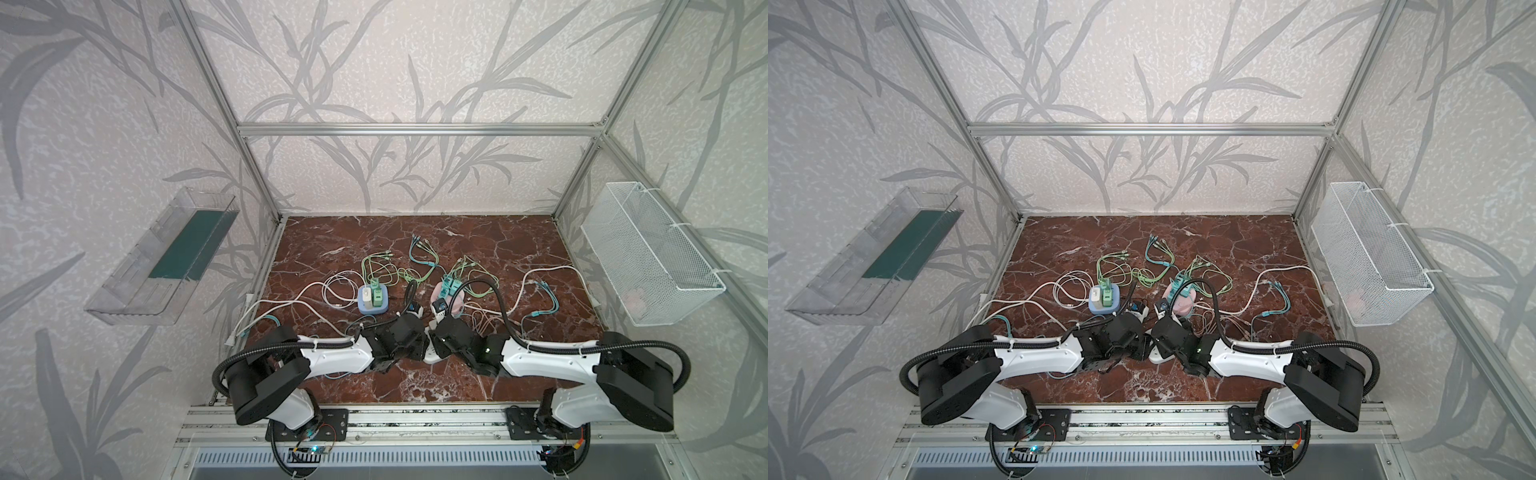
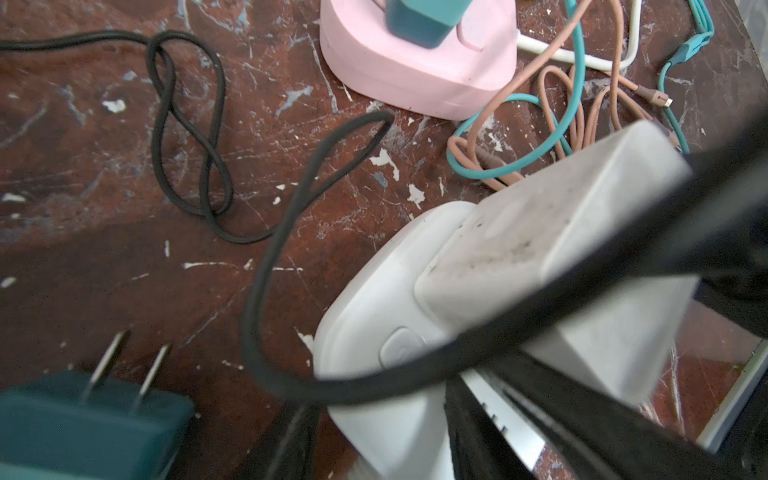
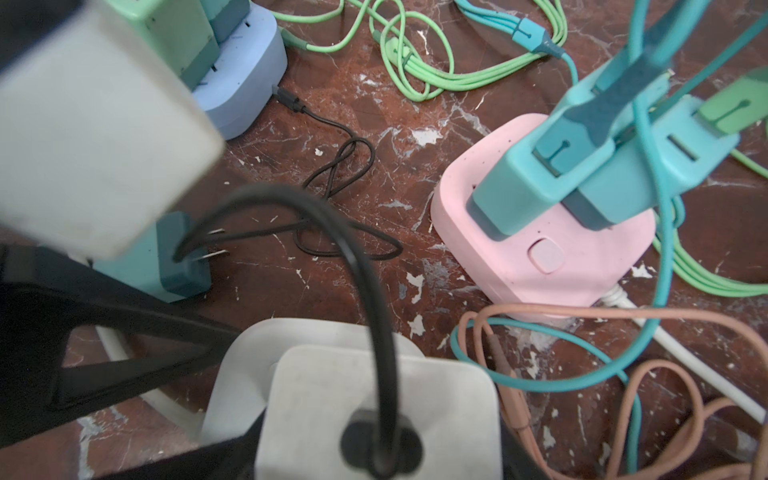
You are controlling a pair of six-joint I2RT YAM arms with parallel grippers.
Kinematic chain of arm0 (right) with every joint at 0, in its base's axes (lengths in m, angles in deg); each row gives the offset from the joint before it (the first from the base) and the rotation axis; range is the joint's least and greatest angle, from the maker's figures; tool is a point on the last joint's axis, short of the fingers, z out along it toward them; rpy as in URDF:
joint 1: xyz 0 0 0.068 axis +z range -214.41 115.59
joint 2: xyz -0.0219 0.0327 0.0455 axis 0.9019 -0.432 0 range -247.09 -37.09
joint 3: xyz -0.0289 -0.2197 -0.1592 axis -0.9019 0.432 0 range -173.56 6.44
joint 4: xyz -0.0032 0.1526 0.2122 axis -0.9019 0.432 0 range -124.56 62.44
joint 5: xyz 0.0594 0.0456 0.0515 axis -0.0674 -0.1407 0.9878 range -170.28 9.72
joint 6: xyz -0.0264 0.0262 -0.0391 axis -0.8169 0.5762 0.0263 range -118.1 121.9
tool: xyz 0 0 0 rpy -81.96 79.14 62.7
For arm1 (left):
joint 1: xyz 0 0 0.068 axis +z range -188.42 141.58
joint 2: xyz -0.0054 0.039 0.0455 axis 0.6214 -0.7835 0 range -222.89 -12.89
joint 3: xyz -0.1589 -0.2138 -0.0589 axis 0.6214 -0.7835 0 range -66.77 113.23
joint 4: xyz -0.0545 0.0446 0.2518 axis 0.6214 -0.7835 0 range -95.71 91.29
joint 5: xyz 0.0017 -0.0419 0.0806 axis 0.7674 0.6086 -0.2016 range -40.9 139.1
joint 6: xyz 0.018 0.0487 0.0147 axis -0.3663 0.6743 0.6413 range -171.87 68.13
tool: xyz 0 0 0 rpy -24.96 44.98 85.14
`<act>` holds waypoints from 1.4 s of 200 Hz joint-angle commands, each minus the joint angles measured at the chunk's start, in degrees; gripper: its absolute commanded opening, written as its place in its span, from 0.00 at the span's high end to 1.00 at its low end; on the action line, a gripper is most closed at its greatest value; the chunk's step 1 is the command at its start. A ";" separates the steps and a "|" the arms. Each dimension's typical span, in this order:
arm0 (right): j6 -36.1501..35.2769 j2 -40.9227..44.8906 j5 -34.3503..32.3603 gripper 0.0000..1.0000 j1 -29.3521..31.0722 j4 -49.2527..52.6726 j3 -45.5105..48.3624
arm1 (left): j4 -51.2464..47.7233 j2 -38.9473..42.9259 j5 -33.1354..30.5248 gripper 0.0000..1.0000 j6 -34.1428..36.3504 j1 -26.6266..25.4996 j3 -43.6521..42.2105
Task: Pull the plug off the socket
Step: 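Close the right gripper on the white charger in the white strip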
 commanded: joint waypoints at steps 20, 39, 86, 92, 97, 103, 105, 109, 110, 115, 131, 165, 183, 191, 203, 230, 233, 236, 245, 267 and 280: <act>0.65 0.51 -0.02 0.67 1.21 0.30 -3.24 | -8.30 -2.69 -1.93 0.51 -0.47 -0.16 -0.72; 0.78 1.07 -0.43 0.67 1.25 1.13 -3.51 | -8.60 -3.04 -1.87 0.51 -0.68 -0.16 -0.72; 2.16 2.33 0.62 0.68 0.55 1.47 -3.44 | -9.23 -4.38 -1.78 0.51 -0.87 -0.11 -0.37; 2.27 2.33 1.16 0.68 0.40 1.64 -3.59 | -9.10 -4.46 -1.73 0.51 -0.96 -0.16 -0.40; 2.33 2.33 1.49 0.68 0.25 1.79 -3.77 | -9.08 -4.44 -1.81 0.51 -0.97 -0.16 -0.38; 2.27 2.33 1.57 0.68 0.21 2.09 -4.02 | -9.07 -4.53 -1.80 0.51 -0.96 -0.16 -0.37; 2.27 2.33 1.55 0.68 0.16 2.21 -4.07 | -9.07 -4.55 -1.76 0.51 -0.96 -0.13 -0.37; 2.27 2.37 1.56 0.68 0.11 2.40 -4.15 | -9.08 -4.50 -1.78 0.51 -0.96 -0.16 -0.42; 2.27 2.39 1.59 0.68 0.06 2.43 -4.16 | -9.08 -4.53 -1.78 0.51 -0.96 -0.16 -0.39; 2.34 2.48 1.65 0.68 0.01 2.60 -4.26 | -9.01 -4.48 -1.79 0.51 -0.96 -0.16 -0.37; 2.57 2.98 2.18 0.68 -0.67 2.81 -4.05 | -9.17 -4.53 -1.73 0.51 -1.03 -0.16 -0.46; 3.43 4.67 2.99 0.68 -2.48 2.99 -3.28 | -9.17 -4.64 -1.69 0.51 -1.19 -0.16 -0.62; 3.24 5.04 3.02 0.69 -2.88 3.24 -3.27 | -9.21 -4.81 -1.62 0.51 -1.21 -0.16 -0.58; 3.02 4.89 3.12 0.69 -2.91 3.22 -3.42 | -9.18 -4.88 -1.60 0.51 -1.26 -0.11 -0.50; 2.42 4.41 3.28 0.69 -2.90 3.41 -3.47 | -9.16 -5.12 -1.53 0.52 -1.24 -0.16 -0.39; 1.18 3.23 2.25 0.69 -2.71 3.83 -3.88 | -9.92 -5.78 -1.29 0.51 -1.29 -0.17 0.07; 1.07 3.21 2.14 0.69 -2.59 4.11 -3.95 | -10.05 -5.86 -1.33 0.51 -1.28 -0.16 0.07; 0.92 3.13 1.99 0.70 -2.50 4.32 -4.08 | -10.12 -5.92 -1.44 0.51 -1.35 -0.18 0.07; 0.54 3.12 1.52 0.70 -2.29 4.88 -4.40 | -10.22 -5.79 -1.55 0.51 -1.55 -0.16 -0.02; -0.23 3.75 0.51 0.70 -2.00 5.35 -4.79 | -10.20 -5.56 -1.55 0.51 -1.66 -0.16 -0.21; -0.37 4.37 0.22 0.70 -1.99 5.32 -4.82 | -10.31 -5.83 -1.48 0.51 -1.65 -0.16 -0.11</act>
